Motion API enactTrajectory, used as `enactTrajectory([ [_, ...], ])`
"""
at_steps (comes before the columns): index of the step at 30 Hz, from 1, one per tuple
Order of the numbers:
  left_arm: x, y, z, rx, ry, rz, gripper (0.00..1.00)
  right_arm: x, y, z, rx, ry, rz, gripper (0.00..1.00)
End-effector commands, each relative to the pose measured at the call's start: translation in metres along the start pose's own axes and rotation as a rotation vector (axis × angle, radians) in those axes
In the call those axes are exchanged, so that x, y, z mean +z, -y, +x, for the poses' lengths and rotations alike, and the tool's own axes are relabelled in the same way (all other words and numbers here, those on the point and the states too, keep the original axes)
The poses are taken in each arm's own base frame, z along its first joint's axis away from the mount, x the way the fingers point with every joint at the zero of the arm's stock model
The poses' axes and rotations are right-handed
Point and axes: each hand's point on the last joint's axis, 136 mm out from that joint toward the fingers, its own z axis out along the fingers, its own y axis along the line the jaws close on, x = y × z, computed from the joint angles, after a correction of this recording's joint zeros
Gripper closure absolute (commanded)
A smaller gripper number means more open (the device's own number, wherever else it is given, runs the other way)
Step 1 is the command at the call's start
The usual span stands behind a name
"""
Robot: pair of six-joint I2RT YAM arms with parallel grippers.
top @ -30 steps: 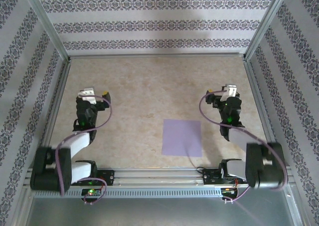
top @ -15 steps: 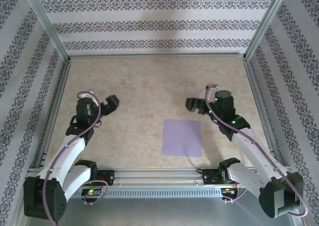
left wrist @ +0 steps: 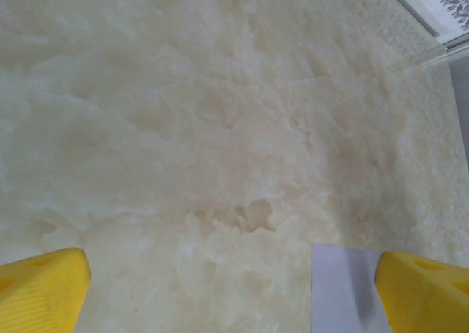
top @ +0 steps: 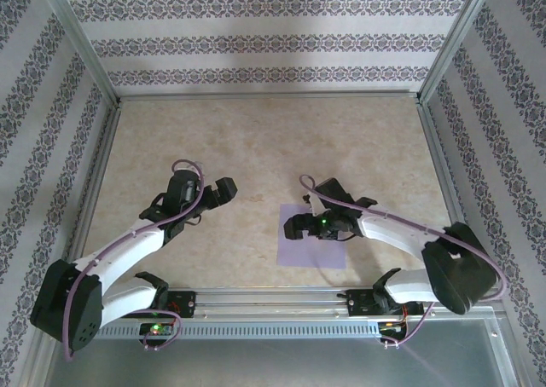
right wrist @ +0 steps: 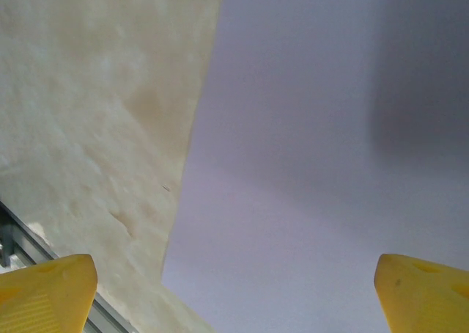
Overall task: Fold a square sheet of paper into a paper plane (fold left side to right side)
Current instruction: Move the square sheet of paper to the center of the table.
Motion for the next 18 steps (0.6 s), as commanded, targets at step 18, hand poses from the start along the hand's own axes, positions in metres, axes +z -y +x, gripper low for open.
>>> enactTrajectory([
  [18, -0.039, 0.006, -0.035, 0.041, 0.135, -0.075, 0.0, 0.055, -0.044, -0.108, -0.141, 0.048, -0.073, 0.04],
])
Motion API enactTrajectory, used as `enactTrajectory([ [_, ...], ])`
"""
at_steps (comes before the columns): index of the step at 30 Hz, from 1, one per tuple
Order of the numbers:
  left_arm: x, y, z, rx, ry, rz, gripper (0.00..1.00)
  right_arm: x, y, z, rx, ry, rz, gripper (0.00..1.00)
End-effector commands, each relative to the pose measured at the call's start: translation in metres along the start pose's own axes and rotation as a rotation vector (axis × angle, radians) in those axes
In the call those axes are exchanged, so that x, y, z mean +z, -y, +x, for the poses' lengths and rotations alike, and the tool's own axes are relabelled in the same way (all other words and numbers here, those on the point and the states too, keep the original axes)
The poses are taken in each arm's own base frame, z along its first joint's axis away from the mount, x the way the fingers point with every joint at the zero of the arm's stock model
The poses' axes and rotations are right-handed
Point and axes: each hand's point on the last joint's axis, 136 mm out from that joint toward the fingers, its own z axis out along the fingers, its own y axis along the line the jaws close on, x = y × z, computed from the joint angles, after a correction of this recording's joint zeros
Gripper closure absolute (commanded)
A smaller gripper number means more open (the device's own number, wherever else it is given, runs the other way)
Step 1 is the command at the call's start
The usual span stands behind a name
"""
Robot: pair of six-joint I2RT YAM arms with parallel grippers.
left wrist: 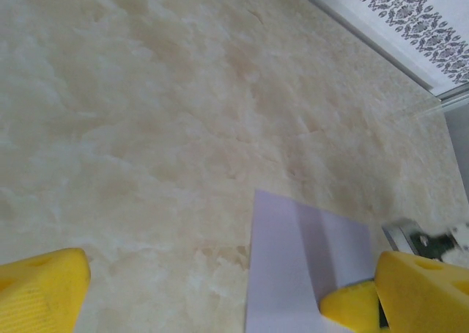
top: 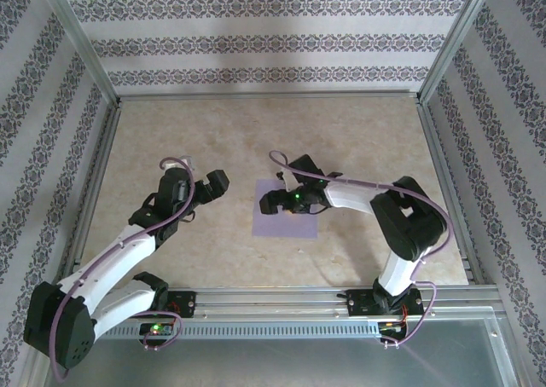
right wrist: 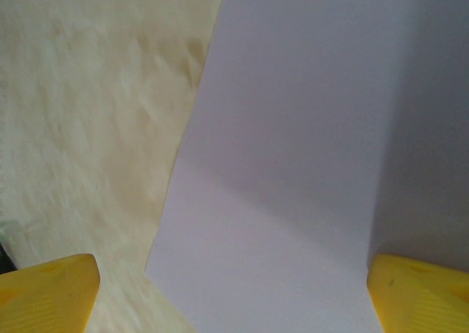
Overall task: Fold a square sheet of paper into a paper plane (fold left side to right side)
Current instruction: Move the square sheet of paper to the center of the table.
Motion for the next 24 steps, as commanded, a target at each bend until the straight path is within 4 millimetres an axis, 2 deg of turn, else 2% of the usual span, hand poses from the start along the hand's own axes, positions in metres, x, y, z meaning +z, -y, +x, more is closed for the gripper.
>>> enactTrajectory([
  [1, -0.007, 0.004, -0.005, 0.028, -0.003, -0.019, 0.0, 0.002, -0.006, -0.018, -0.046, 0.021, 0.004, 0.04],
  [4, -0.004, 0.008, 0.001, 0.031, -0.05, -0.003, 0.0, -0.018, -0.017, -0.038, -0.079, 0.084, 0.034, 0.04],
  [6, 0.001, 0.014, 0.008, 0.03, -0.098, 0.023, 0.0, -0.037, -0.014, -0.047, -0.082, 0.126, 0.091, 0.03],
  [8, 0.008, 0.021, 0.019, 0.025, -0.162, 0.056, 0.04, -0.058, 0.003, -0.055, -0.05, 0.177, 0.174, 0.03],
  [10, 0.016, 0.031, 0.034, 0.027, -0.228, 0.087, 0.08, -0.08, 0.032, -0.058, 0.01, 0.222, 0.277, 0.03],
  [12, 0.023, 0.041, 0.049, 0.024, -0.284, 0.115, 0.13, -0.094, 0.06, -0.054, 0.068, 0.229, 0.353, 0.02],
  [14, 0.032, 0.05, 0.064, 0.013, -0.338, 0.142, 0.17, -0.099, 0.079, -0.047, 0.102, 0.209, 0.388, 0.02],
  [17, 0.044, 0.066, 0.09, -0.01, -0.418, 0.186, 0.25, -0.102, 0.097, -0.042, 0.103, 0.186, 0.438, 0.02],
  [21, 0.056, 0.083, 0.121, 0.01, -0.512, 0.191, 0.36, -0.098, 0.108, -0.044, 0.087, 0.157, 0.487, 0.02],
  [24, 0.066, 0.085, 0.14, 0.024, -0.56, 0.169, 0.43, -0.091, 0.111, -0.047, 0.071, 0.139, 0.506, 0.02],
])
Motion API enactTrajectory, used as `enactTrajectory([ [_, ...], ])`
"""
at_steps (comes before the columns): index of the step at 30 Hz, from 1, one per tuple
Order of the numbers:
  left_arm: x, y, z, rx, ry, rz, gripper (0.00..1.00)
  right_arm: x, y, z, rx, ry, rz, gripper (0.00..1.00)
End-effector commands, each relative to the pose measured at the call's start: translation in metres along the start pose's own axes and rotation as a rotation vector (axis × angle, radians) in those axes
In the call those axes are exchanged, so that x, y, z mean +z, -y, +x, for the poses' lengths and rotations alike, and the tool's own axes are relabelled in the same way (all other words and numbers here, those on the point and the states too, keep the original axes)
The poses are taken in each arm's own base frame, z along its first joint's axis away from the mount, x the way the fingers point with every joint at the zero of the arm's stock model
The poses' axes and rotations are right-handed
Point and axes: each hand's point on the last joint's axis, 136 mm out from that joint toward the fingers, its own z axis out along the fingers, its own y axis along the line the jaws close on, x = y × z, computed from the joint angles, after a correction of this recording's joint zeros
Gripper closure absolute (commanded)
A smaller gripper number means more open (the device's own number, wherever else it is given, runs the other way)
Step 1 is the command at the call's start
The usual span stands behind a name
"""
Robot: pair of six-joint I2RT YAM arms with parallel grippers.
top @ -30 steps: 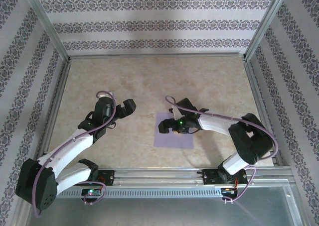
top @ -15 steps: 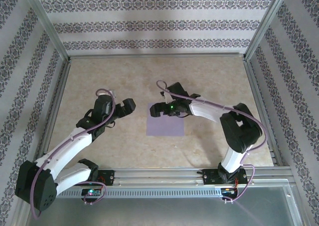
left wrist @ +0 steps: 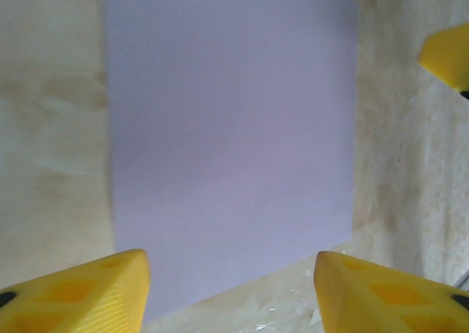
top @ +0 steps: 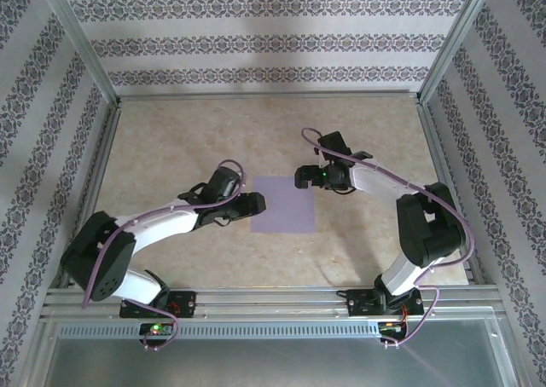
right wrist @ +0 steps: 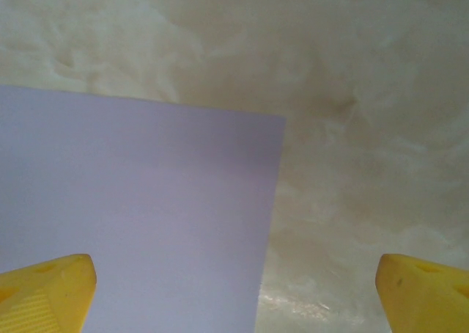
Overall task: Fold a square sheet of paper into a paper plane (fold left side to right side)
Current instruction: Move the square sheet of paper to the center of the table, then pick up the square sheet of paper from the center of the table.
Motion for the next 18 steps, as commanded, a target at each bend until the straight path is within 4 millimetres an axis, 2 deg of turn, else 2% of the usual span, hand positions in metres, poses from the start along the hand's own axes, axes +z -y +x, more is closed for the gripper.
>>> enactTrajectory([
  [1, 0.013, 0.021, 0.001, -0.006, -0.021, 0.05, 0.46, 0.009, 0.004, 0.0, -0.056, -0.028, 0.063, 0.02],
  [7, 0.032, 0.012, 0.004, -0.024, -0.056, -0.004, 0.54, 0.022, -0.007, -0.005, -0.13, -0.046, 0.105, 0.02],
  [14, 0.043, -0.009, 0.014, -0.042, -0.1, -0.094, 0.58, 0.037, -0.015, -0.011, -0.164, -0.06, 0.125, 0.02],
  [18, 0.047, -0.019, 0.022, -0.07, -0.122, -0.118, 0.59, 0.047, -0.018, -0.007, -0.19, -0.093, 0.135, 0.02],
])
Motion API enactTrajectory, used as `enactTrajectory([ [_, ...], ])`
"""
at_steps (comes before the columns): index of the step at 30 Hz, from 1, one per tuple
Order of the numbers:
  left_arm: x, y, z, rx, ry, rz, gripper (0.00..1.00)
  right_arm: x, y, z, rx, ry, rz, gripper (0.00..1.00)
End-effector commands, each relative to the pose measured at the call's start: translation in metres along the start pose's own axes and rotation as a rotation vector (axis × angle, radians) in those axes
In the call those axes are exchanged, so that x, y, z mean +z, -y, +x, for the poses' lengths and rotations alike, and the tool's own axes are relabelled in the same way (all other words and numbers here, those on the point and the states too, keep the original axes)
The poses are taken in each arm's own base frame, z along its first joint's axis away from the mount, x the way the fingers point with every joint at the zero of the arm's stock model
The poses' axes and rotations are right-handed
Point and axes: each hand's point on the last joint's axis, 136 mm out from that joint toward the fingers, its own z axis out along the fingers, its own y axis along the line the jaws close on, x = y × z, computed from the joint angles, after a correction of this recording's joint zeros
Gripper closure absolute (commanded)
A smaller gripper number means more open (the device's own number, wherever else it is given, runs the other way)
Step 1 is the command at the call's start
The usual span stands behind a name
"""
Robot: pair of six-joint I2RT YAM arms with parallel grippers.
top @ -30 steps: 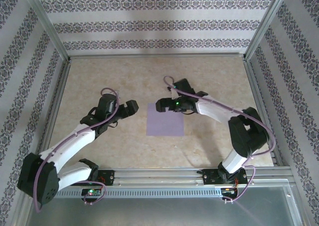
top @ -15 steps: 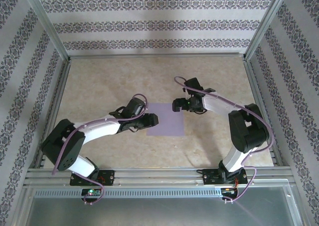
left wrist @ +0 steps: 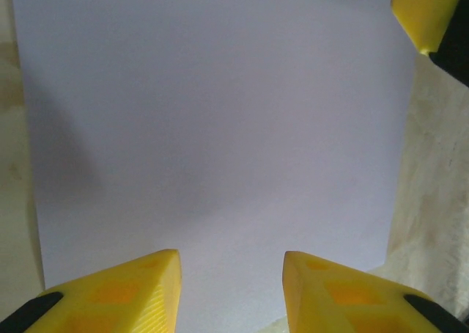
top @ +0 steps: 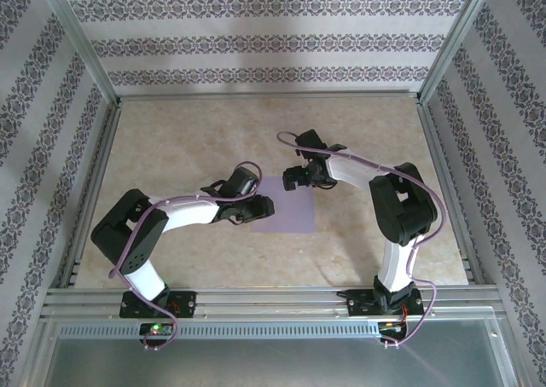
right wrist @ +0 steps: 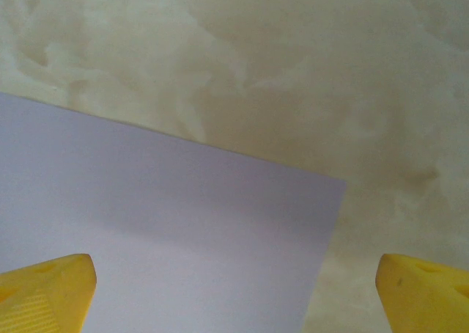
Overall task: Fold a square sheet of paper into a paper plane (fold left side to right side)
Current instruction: Pick up the square sheet of paper from the center of the table.
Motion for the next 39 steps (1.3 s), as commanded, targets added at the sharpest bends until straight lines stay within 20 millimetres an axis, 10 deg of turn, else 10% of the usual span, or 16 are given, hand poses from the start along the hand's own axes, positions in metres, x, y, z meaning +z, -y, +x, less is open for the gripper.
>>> enactTrajectory([
  [1, 0.006, -0.013, 0.014, -0.035, -0.042, -0.06, 0.6, 0.007, -0.002, 0.005, -0.051, -0.038, 0.037, 0.02],
  [24, 0.024, -0.027, 0.023, -0.053, -0.066, -0.091, 0.68, -0.001, -0.049, 0.055, -0.088, -0.134, -0.072, 0.08],
  [39, 0.013, 0.001, 0.006, -0.021, 0.017, 0.025, 0.57, -0.005, -0.059, 0.06, -0.101, -0.142, -0.12, 0.52],
])
